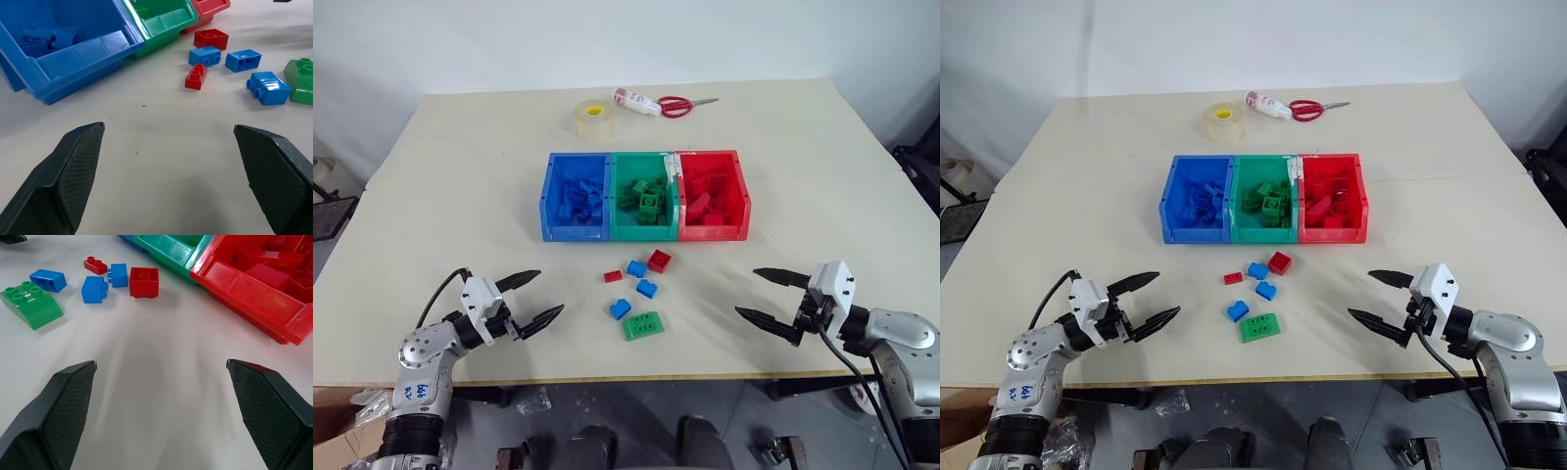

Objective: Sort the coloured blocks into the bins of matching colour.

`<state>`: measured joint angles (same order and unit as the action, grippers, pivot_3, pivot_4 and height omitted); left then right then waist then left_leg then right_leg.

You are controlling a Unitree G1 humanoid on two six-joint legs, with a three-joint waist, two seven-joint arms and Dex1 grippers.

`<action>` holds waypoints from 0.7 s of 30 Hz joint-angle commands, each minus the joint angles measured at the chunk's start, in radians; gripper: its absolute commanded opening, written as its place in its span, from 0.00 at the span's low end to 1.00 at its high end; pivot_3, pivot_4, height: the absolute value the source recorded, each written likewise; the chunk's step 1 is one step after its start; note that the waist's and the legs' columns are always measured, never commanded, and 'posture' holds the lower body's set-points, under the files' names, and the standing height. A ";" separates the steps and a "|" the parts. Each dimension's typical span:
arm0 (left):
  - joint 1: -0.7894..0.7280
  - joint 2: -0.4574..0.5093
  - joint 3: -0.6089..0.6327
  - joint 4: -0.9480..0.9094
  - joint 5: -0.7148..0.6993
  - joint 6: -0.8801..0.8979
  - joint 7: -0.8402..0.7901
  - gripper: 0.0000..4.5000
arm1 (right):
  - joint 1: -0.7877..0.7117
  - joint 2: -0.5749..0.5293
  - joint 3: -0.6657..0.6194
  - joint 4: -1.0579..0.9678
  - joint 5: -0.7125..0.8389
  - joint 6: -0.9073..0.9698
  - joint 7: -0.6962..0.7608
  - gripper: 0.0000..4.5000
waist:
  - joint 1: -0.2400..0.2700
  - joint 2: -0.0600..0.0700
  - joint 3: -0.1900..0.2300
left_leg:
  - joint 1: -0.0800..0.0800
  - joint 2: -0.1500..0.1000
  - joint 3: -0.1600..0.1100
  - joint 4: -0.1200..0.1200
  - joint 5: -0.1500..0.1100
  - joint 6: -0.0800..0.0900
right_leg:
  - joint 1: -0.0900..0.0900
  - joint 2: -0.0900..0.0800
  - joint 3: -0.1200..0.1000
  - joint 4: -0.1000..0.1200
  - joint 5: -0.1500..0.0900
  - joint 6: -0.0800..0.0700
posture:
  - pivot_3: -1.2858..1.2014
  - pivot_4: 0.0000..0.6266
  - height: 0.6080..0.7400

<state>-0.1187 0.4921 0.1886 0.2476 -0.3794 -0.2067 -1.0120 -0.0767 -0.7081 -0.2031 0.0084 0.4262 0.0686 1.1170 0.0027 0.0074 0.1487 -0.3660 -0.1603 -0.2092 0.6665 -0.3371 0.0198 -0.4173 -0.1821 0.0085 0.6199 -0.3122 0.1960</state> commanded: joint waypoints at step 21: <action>-0.068 0.017 -0.017 -0.010 -0.050 0.105 -0.061 1.00 | 0.100 -0.191 -0.147 -0.110 0.030 0.196 -0.021 0.99 | 0.022 0.000 0.000 | 0.000 0.000 0.001 0.001 0.000 0.000 | 0.000 0.000 0.000 0.000 0.000 0.000 | 0.52 0.24 1.00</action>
<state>-0.1848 0.5046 0.1626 0.2350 -0.4095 -0.0883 -1.0591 0.0148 -0.8805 -0.3020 -0.0570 0.4283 0.2649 1.0811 0.0245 0.0072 0.1488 -0.3660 -0.1604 -0.2080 0.6679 -0.3372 0.0198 -0.4174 -0.1822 0.0084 0.6197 -0.3121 0.1960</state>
